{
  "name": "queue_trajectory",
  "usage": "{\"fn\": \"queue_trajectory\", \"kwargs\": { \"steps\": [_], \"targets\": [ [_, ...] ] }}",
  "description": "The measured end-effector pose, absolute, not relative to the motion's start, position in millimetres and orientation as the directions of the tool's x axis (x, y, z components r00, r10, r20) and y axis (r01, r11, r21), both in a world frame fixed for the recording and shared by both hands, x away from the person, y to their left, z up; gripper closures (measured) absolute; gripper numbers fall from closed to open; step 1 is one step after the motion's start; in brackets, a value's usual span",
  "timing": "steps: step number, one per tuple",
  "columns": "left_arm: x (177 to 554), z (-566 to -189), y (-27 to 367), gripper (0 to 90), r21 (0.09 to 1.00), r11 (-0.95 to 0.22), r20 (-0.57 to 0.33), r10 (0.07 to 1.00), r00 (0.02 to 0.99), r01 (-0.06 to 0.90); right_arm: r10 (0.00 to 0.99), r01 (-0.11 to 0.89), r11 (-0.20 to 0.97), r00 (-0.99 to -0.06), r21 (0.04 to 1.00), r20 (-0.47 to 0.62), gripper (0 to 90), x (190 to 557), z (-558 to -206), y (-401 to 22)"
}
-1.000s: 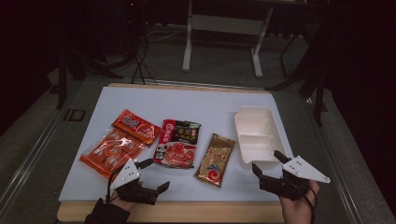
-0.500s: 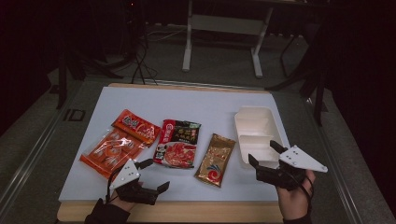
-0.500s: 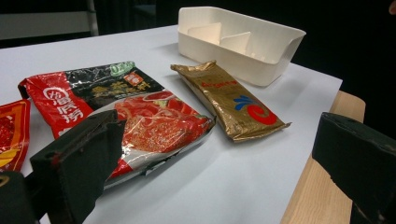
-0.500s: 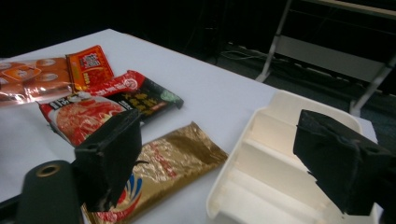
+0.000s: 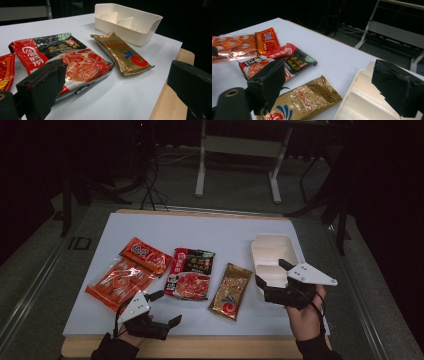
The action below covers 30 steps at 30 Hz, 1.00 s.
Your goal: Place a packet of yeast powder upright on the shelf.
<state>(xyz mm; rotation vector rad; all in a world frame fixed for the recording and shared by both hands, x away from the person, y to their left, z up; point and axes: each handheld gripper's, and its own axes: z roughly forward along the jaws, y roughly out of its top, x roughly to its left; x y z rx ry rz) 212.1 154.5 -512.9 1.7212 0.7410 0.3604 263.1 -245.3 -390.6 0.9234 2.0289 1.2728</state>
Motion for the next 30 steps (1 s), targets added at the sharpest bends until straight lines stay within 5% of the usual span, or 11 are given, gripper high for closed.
{"fn": "queue_trajectory", "kwargs": {
  "steps": [21, 30],
  "targets": [
    [212.5, -513.4, 154.5, 2.0, 0.947, -0.134, -0.143, 0.639, 0.756, 0.292, 0.779, 0.331, 0.336, -0.623, 0.882, -0.063, 9.9, 308.8, -397.4, -212.7],
    [212.7, -513.6, 154.1, 1.9, 0.946, -0.136, -0.146, 0.634, 0.759, 0.295, 0.794, 0.453, 0.323, -0.608, 0.831, 0.022, 10.8, 332.1, -410.7, -196.9]
  ]
}}
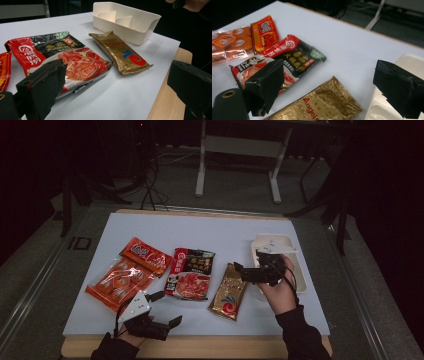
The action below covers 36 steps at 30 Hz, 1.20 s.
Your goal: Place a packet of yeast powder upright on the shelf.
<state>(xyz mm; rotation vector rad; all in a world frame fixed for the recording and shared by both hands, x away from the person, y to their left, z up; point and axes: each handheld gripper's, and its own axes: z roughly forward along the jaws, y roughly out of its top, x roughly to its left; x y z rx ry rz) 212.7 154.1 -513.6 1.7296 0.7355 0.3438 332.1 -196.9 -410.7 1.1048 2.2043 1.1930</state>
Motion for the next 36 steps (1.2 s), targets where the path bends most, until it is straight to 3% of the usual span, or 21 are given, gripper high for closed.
{"fn": "queue_trajectory", "kwargs": {
  "steps": [13, 36],
  "targets": [
    [212.8, -514.1, 153.2, 1.9, 0.944, -0.145, -0.143, 0.632, 0.762, 0.297, 0.820, 0.573, 0.328, -0.567, 0.751, 0.074, 16.9, 360.9, -442.9, -175.9],
    [212.1, -514.7, 152.2, 1.9, 0.941, -0.150, -0.149, 0.622, 0.769, 0.304, 0.899, 0.744, 0.364, -0.438, 0.561, -0.001, 21.8, 405.9, -507.1, -154.5]
  ]
}}
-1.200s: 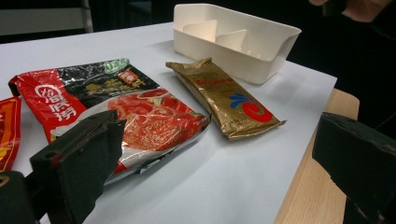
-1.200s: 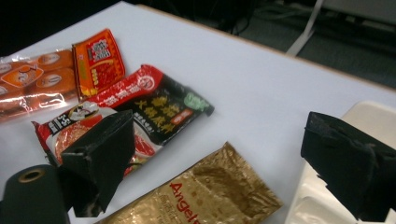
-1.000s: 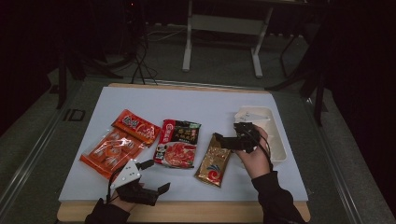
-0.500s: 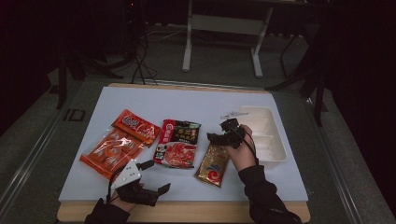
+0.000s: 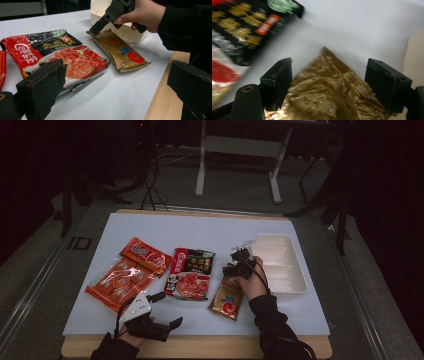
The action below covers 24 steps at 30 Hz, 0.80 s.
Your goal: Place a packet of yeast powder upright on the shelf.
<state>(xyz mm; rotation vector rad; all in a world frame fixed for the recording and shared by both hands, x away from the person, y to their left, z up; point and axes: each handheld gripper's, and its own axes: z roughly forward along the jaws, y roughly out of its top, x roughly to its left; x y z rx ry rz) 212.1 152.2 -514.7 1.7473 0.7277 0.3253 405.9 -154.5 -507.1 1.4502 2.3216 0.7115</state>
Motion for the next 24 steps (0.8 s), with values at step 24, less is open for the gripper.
{"fn": "queue_trajectory", "kwargs": {
  "steps": [24],
  "targets": [
    [212.7, -516.4, 149.7, 1.9, 0.937, -0.163, -0.147, 0.618, 0.772, 0.309, 0.866, 0.763, 0.456, -0.500, 0.458, -0.031, 52.2, 403.0, -520.4, -138.1]
  ]
}}
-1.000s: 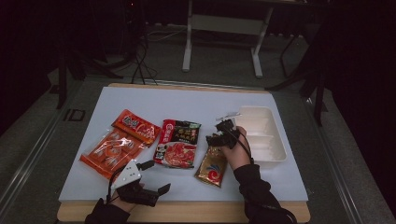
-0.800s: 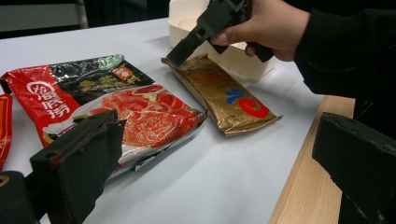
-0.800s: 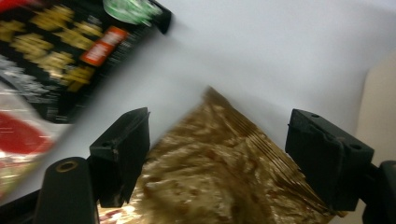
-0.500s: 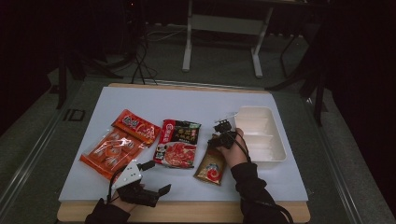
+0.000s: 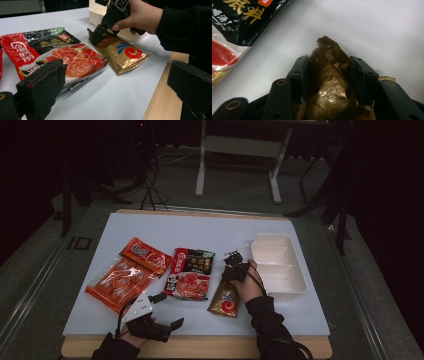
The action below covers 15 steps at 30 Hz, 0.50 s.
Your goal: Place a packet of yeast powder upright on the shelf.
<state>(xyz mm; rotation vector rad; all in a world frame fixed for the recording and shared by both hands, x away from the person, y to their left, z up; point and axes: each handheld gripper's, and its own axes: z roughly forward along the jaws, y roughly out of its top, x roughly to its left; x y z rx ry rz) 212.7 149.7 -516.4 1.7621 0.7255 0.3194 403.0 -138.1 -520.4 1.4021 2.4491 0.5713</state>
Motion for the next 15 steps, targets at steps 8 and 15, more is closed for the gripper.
{"fn": "queue_trajectory", "kwargs": {
  "steps": [8, 15],
  "targets": [
    [213.1, -516.6, 149.9, 1.9, 0.935, -0.164, -0.151, 0.616, 0.773, 0.313, 0.841, 0.743, 0.493, -0.541, 0.453, -0.028, 63.5, 405.4, -518.4, -137.6],
    [212.9, -516.4, 150.7, 1.9, 0.936, -0.158, -0.155, 0.618, 0.770, 0.314, 0.822, 0.717, 0.519, -0.569, 0.466, -0.040, 68.7, 404.0, -516.7, -138.2]
  ]
}}
